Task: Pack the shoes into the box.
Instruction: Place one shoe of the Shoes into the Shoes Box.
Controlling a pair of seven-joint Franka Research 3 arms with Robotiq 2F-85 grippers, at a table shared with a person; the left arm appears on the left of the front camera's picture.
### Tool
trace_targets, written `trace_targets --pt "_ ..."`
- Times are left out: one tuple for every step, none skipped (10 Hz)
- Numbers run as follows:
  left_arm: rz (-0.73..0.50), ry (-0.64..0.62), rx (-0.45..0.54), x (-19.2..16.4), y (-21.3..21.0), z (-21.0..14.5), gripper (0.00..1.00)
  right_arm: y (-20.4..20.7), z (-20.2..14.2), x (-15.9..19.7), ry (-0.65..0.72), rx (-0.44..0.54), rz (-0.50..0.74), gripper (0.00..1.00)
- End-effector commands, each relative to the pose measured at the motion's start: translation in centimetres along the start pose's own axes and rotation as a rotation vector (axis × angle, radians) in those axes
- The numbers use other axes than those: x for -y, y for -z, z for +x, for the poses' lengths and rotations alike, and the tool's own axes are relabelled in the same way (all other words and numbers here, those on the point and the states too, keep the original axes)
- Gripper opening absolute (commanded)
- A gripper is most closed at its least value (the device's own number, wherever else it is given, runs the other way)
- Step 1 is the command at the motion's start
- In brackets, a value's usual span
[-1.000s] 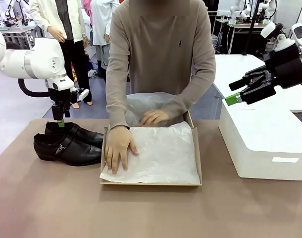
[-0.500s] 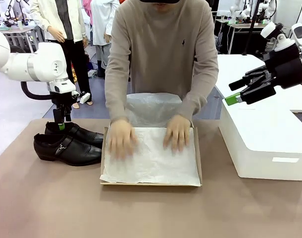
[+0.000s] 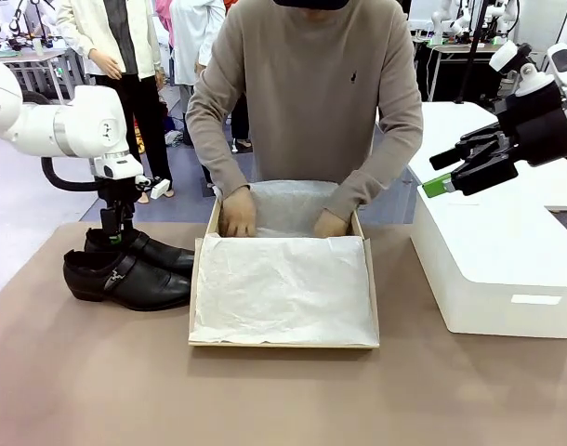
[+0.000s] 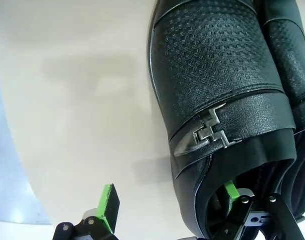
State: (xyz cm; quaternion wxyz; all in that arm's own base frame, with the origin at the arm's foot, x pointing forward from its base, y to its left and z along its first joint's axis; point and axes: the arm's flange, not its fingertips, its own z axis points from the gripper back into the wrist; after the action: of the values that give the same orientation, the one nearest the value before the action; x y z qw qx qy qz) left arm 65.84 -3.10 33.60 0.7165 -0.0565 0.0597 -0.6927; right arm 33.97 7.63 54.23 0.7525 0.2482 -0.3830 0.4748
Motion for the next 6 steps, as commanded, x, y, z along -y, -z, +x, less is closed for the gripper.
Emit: trace_targets --pt "-0.025 -0.006 0.001 -0.53 -0.49 0.08 1.00 0.25 0.07 0.37 -0.029 0.029 0.007 1.00" --pt "-0.030 -0.006 0.005 -0.53 -0.53 0.10 0.81 0.25 0.07 0.37 -0.029 0.029 0.007 1.00" --pt "-0.033 -0.009 0.005 -0.51 -0.44 0.04 0.62 0.25 0.07 0.37 -0.029 0.029 0.007 1.00" --pt "-0.036 -0.010 0.004 -0.51 -0.38 -0.02 0.42 0.25 0.07 0.37 -0.029 0.029 0.007 1.00" --pt "-0.035 -0.010 0.005 -0.48 -0.40 -0.05 0.23 0.25 0.07 0.37 -0.029 0.029 0.007 1.00" --pt "-0.038 -0.008 0.013 -0.48 -0.41 -0.09 0.04 0.25 0.07 0.37 -0.029 0.029 0.007 1.00"
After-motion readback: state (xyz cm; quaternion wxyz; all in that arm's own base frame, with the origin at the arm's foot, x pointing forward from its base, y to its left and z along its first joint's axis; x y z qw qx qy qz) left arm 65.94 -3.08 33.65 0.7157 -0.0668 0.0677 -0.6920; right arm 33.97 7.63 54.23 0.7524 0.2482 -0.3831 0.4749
